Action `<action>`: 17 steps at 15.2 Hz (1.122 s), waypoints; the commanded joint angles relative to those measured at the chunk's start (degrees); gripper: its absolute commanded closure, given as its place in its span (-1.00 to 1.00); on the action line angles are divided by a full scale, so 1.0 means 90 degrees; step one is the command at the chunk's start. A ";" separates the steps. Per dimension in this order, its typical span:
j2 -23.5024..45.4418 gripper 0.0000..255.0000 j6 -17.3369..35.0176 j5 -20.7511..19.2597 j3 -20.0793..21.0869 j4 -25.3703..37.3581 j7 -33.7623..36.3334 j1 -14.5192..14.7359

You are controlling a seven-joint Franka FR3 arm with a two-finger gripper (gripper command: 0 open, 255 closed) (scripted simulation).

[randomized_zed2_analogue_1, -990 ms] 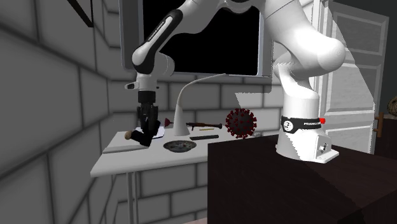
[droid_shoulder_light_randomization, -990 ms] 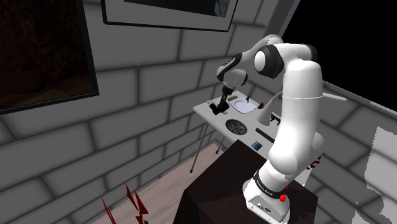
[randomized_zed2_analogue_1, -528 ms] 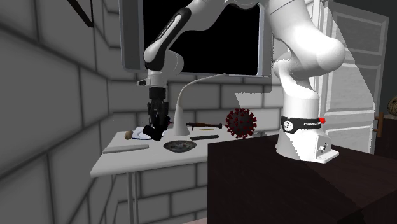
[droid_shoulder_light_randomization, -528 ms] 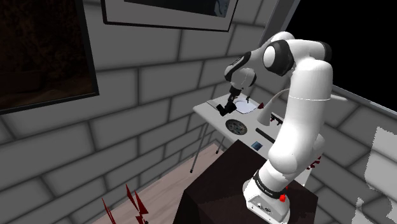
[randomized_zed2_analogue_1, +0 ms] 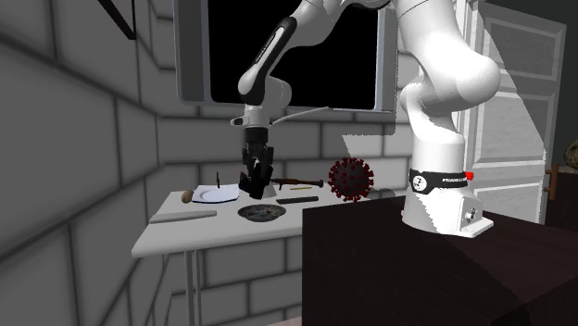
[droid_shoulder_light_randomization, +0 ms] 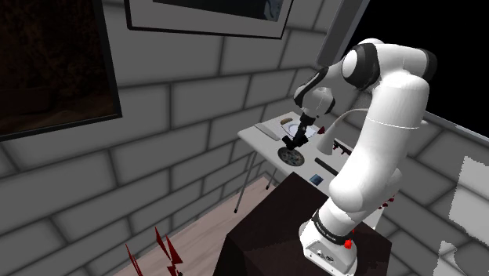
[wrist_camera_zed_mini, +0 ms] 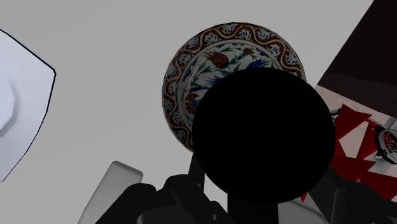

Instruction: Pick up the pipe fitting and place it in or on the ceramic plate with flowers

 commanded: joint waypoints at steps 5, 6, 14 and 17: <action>0.0273 1.00 0.0349 0.0316 0.0115 -0.0149 -0.0391 -0.0190; 0.0352 1.00 0.0409 0.0390 0.0156 -0.0144 -0.0445 -0.0220; 0.0990 1.00 0.0868 0.0959 0.0526 -0.0049 -0.0869 -0.0489; 0.0990 1.00 0.0869 0.0958 0.0527 -0.0049 -0.0868 -0.0489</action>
